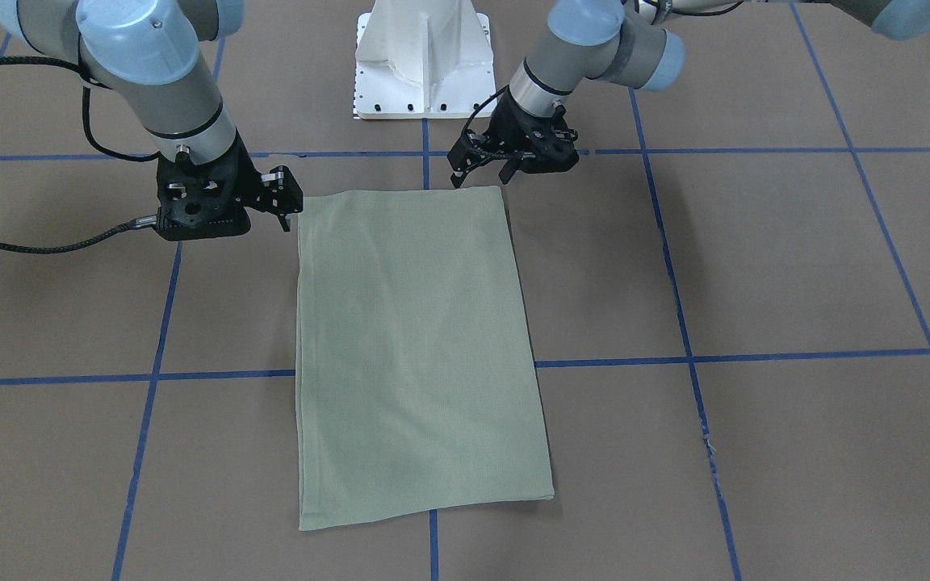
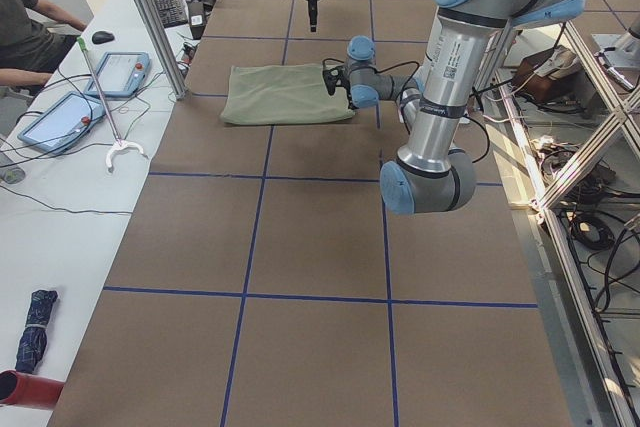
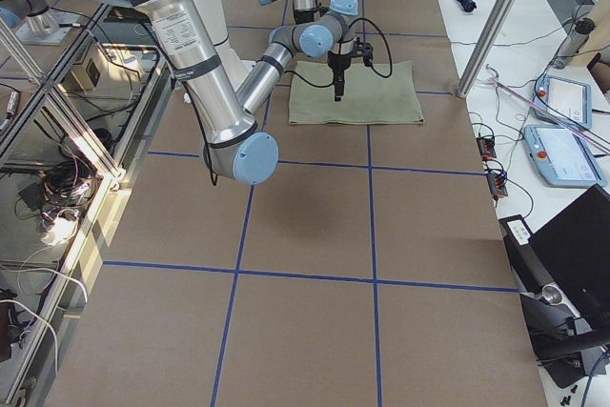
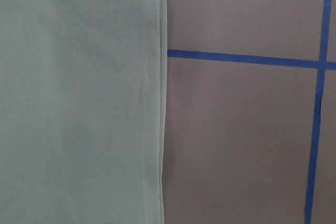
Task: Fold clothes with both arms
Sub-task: 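Lower the left gripper to the shirt's nearest corner while the right gripper holds position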
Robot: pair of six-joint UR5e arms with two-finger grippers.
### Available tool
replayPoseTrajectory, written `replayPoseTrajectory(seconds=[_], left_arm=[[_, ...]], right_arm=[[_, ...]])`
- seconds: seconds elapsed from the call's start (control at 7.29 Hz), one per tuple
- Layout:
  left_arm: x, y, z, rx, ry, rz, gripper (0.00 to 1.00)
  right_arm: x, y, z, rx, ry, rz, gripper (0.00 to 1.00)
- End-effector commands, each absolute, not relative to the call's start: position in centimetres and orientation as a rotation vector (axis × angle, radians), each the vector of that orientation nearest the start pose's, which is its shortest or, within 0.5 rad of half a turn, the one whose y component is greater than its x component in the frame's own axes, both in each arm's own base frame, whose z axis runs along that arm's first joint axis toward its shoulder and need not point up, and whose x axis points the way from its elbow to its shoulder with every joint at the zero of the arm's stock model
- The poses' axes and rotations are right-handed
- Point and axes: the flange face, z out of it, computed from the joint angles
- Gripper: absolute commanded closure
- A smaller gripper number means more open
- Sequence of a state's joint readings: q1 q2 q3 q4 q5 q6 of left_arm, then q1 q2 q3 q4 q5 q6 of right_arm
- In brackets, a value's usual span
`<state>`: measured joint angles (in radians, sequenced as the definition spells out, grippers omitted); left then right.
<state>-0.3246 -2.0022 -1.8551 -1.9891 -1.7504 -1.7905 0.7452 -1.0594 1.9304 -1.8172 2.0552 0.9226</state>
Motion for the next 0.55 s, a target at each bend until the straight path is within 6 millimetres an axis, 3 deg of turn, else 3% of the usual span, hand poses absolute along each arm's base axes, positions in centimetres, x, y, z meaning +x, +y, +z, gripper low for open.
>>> replayPoseTrajectory(seconds=[0.0, 0.14, 0.41], left_arm=[[56.4, -25.9, 23.7, -0.135, 1.062, -0.415, 0.01], [56.9, -26.1, 24.2, -0.130, 1.047, -0.419, 0.01], [56.4, -28.3, 25.1, -0.070, 1.029, -0.460, 0.01]], right_arm=[[-37.8, -46.5, 25.0, 0.028, -0.767, -0.052, 0.00], [-37.8, -46.5, 24.9, 0.028, -0.767, -0.052, 0.00], [-38.0, -46.5, 25.1, 0.025, -0.763, -0.054, 0.00]])
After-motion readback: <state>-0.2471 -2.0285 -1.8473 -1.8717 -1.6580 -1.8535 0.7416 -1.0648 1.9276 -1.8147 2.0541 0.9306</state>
